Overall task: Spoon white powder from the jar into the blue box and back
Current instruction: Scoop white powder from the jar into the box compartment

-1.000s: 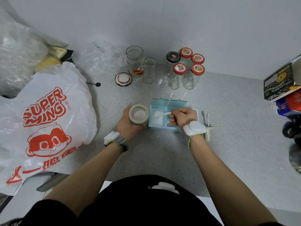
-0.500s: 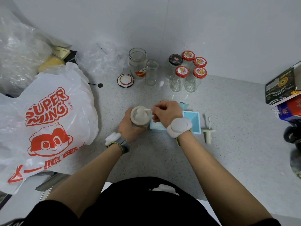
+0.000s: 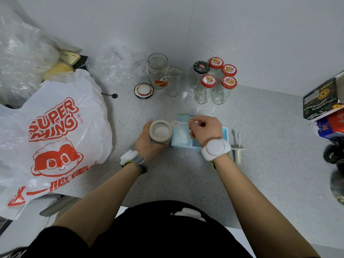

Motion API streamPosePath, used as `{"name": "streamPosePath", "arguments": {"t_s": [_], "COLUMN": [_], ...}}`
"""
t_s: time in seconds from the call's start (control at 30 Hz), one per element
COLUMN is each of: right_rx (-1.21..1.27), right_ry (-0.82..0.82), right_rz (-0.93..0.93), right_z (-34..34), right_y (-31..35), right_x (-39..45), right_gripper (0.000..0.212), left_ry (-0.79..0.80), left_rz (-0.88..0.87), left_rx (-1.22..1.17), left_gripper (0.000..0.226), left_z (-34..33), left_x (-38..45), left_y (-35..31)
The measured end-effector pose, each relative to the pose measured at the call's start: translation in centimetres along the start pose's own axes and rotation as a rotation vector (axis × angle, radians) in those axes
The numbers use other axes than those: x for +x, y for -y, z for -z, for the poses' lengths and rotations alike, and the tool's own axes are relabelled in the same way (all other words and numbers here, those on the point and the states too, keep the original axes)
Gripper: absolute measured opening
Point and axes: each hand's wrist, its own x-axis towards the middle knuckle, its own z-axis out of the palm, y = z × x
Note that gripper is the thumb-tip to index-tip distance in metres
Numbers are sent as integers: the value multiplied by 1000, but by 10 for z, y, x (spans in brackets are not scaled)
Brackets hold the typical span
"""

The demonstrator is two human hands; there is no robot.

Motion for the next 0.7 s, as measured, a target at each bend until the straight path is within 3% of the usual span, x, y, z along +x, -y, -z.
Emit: {"name": "streamPosePath", "arguments": {"t_s": [0.1,0.33,0.53,0.7], "right_rx": [-189,-355,193,381], "right_ry": [-41,107,-4,3], "right_rz": [49,22,-315,-420], "right_z": [6,-9,-10,-1], "right_y": [-17,-38,-41,-37], "right_x": [5,2,-1,5], "right_gripper": [20,16,20,26], "left_ry": [0,10,8,11], "left_rz": [6,17,5,17], "left_rx": [13,17,16,0], "left_gripper": [74,78,77,79], "left_z": [0,1,0,0], "left_x": [1,1,0,0], "left_y": [1,3,1,2]}}
